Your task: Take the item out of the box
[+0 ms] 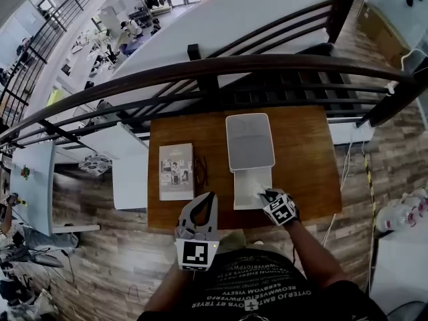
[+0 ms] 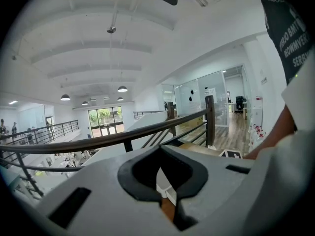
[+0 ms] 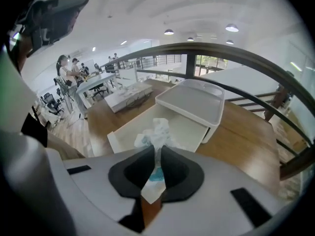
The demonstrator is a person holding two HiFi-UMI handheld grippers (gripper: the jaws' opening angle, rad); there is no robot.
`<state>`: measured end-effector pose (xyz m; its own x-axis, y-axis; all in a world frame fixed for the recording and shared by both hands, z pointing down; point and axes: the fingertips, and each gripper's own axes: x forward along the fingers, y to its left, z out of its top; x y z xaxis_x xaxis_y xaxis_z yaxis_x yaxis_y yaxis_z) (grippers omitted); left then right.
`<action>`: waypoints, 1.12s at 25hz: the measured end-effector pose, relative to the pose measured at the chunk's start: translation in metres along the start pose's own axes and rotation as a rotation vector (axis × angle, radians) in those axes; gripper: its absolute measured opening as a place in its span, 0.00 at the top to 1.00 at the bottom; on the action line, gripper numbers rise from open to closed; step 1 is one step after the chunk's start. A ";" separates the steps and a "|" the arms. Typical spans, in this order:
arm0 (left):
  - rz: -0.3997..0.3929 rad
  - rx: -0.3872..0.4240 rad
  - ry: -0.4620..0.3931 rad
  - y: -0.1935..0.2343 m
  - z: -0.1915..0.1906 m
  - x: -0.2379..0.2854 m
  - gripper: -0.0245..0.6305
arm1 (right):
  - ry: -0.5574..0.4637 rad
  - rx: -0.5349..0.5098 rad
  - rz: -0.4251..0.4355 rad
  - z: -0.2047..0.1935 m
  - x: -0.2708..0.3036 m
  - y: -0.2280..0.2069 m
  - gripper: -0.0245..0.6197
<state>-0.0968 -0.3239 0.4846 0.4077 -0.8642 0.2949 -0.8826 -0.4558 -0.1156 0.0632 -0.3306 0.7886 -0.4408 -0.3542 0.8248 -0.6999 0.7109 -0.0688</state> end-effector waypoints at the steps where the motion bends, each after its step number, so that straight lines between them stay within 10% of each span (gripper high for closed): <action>1: -0.001 0.002 -0.006 -0.002 0.002 -0.003 0.95 | -0.024 0.011 -0.009 0.002 -0.007 -0.001 0.91; 28: 0.054 -0.026 -0.134 -0.056 0.036 -0.090 0.95 | -0.568 -0.037 -0.131 0.081 -0.262 0.031 0.92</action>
<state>-0.0756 -0.2280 0.4305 0.3858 -0.9087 0.1597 -0.9091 -0.4039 -0.1022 0.1111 -0.2651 0.5249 -0.5913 -0.7037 0.3939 -0.7533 0.6563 0.0416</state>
